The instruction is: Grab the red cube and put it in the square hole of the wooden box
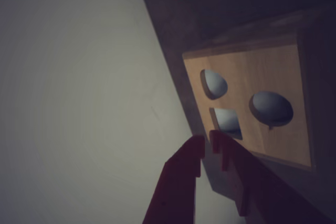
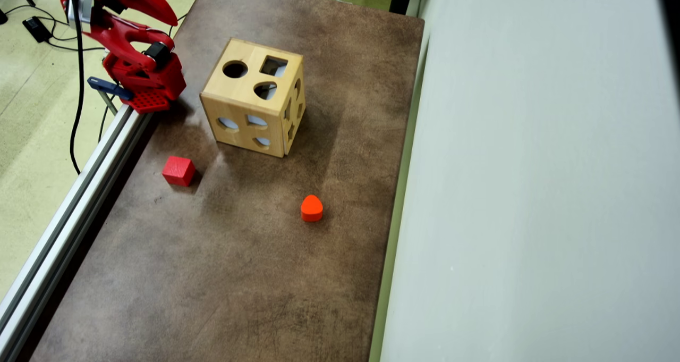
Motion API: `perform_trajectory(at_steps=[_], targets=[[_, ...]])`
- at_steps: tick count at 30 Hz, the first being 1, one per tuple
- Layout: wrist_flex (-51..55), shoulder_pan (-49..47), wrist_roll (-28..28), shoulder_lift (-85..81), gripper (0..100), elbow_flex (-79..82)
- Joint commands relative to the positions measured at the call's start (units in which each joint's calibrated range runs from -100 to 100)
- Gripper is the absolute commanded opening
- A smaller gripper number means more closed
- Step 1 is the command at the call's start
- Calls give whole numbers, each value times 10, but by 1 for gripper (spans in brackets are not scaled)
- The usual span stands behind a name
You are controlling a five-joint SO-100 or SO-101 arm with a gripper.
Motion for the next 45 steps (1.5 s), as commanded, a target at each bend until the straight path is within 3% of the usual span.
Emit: perform_trajectory(at_steps=[1, 5, 15, 23, 36, 45], targets=[[1, 38, 6, 134, 3, -51], [1, 83, 38, 192, 3, -50], [1, 169, 284, 206, 3, -26], [-15, 275, 413, 196, 3, 272], [-396, 323, 431, 110, 3, 658], [-437, 374, 423, 111, 3, 687]])
